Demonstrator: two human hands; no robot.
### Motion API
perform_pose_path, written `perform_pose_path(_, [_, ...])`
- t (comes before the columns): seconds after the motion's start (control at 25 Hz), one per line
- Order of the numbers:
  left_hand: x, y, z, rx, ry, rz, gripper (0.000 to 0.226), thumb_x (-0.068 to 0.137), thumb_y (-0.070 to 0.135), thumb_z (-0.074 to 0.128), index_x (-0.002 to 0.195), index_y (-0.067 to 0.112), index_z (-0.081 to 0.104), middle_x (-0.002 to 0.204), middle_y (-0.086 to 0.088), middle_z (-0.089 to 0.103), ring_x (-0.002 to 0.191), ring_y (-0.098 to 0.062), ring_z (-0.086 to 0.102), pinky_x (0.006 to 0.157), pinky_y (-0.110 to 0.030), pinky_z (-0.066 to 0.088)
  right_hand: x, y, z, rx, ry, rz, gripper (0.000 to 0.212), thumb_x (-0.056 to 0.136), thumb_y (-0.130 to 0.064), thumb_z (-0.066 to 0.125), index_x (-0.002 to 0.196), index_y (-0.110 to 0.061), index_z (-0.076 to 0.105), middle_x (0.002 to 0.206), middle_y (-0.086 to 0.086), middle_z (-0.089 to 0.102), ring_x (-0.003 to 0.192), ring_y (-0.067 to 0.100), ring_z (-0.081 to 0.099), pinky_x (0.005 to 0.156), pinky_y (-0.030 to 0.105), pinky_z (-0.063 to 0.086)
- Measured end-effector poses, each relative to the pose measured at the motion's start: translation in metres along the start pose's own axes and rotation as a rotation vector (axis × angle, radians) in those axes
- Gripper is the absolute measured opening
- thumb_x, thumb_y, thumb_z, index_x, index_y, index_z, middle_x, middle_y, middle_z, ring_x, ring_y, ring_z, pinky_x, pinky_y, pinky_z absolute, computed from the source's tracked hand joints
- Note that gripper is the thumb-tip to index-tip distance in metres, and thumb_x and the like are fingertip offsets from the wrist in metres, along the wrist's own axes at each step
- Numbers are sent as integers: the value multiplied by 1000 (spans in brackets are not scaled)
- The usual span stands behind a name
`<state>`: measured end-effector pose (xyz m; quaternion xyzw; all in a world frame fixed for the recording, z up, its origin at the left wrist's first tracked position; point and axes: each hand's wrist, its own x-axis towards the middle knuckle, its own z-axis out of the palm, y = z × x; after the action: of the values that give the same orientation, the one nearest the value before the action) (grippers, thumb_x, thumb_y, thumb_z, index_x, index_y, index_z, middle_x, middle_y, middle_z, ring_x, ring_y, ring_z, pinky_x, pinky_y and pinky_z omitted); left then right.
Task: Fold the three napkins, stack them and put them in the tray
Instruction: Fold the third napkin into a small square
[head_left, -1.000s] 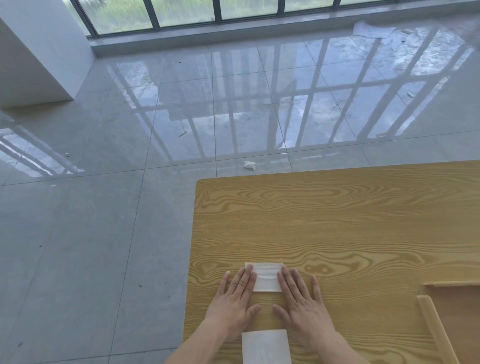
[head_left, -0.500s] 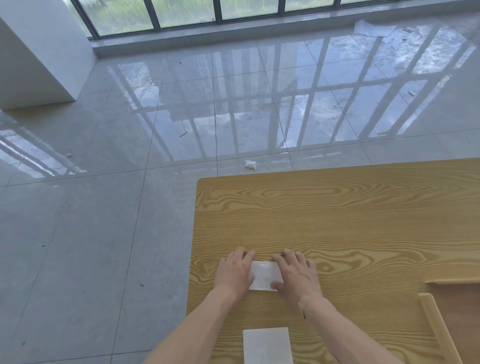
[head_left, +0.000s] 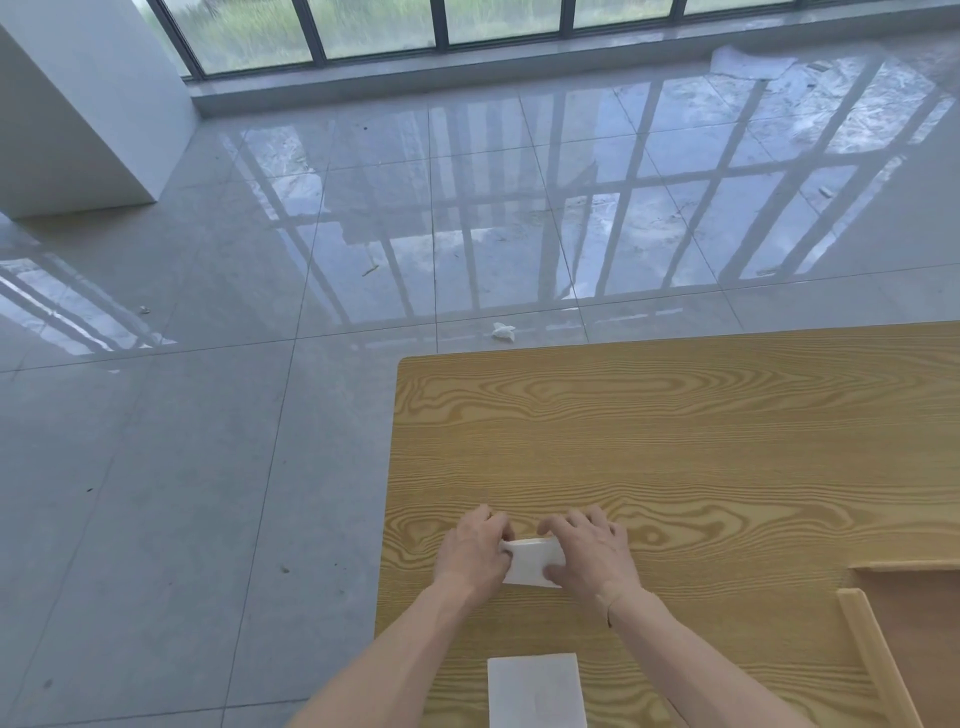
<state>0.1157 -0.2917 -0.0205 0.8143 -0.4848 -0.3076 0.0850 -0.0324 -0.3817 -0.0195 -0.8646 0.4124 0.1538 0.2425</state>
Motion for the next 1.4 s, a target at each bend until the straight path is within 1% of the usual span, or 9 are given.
perform_pose_path(0.08, [-7, -3, -3, -168, -19, -42, 8, 90, 21, 54, 95, 26, 58, 97, 7, 58, 88, -14, 54, 71, -30, 45, -6, 4, -3, 167, 18, 19, 22, 81, -39, 58, 103, -36, 58, 104, -10, 62, 107, 18, 50, 89, 38, 38])
perform_pose_path(0.2, [-24, -11, -7, -436, -79, -115, 5, 90, 23, 58, 91, 27, 61, 91, 5, 66, 81, -13, 62, 64, -24, 48, -24, 13, -4, 494, 18, 95, 4, 78, -32, 62, 81, -32, 65, 84, -10, 67, 81, 10, 61, 72, 30, 49])
perform_pose_path(0.36, [-55, -13, -7, -759, -108, -229, 10, 83, 12, 67, 91, 18, 67, 86, -1, 70, 66, -9, 63, 64, -28, 54, -56, 20, 3, 808, -79, 187, 9, 74, -17, 68, 76, -25, 69, 74, -6, 69, 64, 7, 60, 62, 26, 49])
perform_pose_path(0.52, [-85, -16, 8, -850, -117, -286, 11, 81, 8, 73, 89, 13, 67, 84, -4, 70, 71, -14, 67, 70, -33, 61, -86, 16, 21, 984, -58, 294, 17, 76, -7, 72, 82, -23, 71, 81, -1, 74, 69, 12, 70, 63, 32, 60])
perform_pose_path(0.64, [-101, -19, 22, -799, -94, -303, 12, 78, 6, 74, 87, 12, 68, 81, -3, 70, 67, -9, 64, 69, -33, 61, -102, 11, 39, 972, 14, 360, 21, 75, -6, 75, 86, -23, 69, 81, 0, 74, 72, 17, 72, 66, 43, 63])
perform_pose_path(0.72, [-110, -21, 28, -727, -59, -287, 12, 77, 7, 74, 84, 16, 69, 77, 2, 69, 64, -5, 61, 69, -31, 58, -109, 7, 47, 919, 41, 369, 23, 74, -8, 77, 84, -27, 68, 78, -2, 74, 72, 16, 71, 68, 44, 62])
perform_pose_path(0.96, [-127, -26, 40, -606, -28, -252, 14, 75, 15, 74, 80, 26, 67, 74, 7, 71, 60, 5, 58, 63, -19, 52, -125, 1, 60, 744, 66, 352, 20, 75, -20, 76, 86, -35, 69, 75, -12, 73, 70, 1, 66, 73, 33, 58])
perform_pose_path(1.24, [-133, -27, 50, -493, -2, -213, 16, 79, 17, 71, 85, 29, 62, 73, 7, 67, 63, 0, 56, 66, -23, 52, -132, -3, 66, 651, 82, 341, 30, 74, -26, 76, 95, -43, 62, 67, -14, 69, 62, -5, 62, 56, 16, 46])
perform_pose_path(1.4, [-134, -26, 53, -422, 18, -198, 19, 81, 17, 69, 88, 31, 58, 71, 10, 64, 64, 0, 57, 66, -22, 52, -132, -3, 71, 625, 78, 317, 37, 74, -27, 75, 102, -45, 59, 67, -14, 69, 63, -6, 61, 56, 14, 42])
